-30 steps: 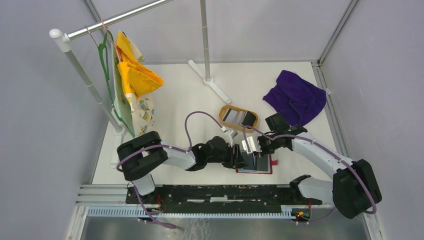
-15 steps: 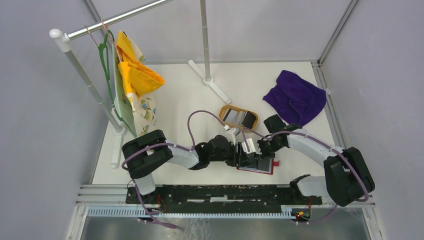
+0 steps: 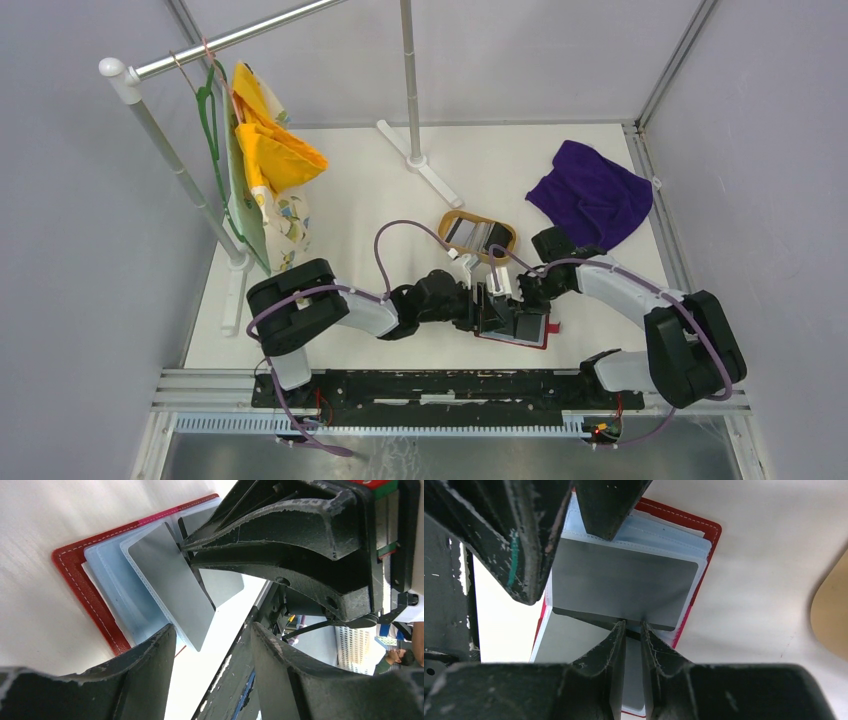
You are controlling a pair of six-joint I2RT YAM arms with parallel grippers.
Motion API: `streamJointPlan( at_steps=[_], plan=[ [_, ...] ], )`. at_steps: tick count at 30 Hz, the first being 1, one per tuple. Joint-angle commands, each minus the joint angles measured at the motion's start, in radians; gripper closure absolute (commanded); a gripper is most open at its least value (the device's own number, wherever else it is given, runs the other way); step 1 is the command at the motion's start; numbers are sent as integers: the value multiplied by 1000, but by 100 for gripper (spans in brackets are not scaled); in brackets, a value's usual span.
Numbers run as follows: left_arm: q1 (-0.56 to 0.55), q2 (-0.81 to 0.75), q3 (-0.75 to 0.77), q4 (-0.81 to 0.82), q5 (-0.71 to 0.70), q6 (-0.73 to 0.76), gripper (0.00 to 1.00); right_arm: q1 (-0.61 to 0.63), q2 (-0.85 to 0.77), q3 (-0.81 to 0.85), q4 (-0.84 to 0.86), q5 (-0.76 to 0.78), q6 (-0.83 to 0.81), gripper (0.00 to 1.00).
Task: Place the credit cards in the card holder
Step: Insert the credit card into the card holder.
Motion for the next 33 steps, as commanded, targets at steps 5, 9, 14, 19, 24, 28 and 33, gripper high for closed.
streamJointPlan(
  at_steps=[5, 9, 14, 19, 24, 28, 33],
  plan=[
    [-3, -30, -23, 192, 3, -45, 35, 5, 36, -1, 35, -61, 54, 78],
    [-2, -29, -29, 216, 6, -46, 34, 7, 44, -6, 51, -73, 75, 78],
    [-3, -24, -31, 223, 6, -40, 33, 5, 42, 7, 39, -76, 73, 77],
    [-3, -14, -31, 267, 33, -33, 32, -36, -19, 30, 30, -51, 92, 75],
    [-4, -7, -9, 272, 64, -19, 32, -122, -65, 36, 12, -54, 80, 75],
    [-6, 20, 17, 271, 87, -17, 32, -182, -87, 48, -8, -65, 69, 74],
    [-22, 72, 73, 274, 120, -18, 31, -256, -142, 37, 58, -53, 150, 73]
  ],
)
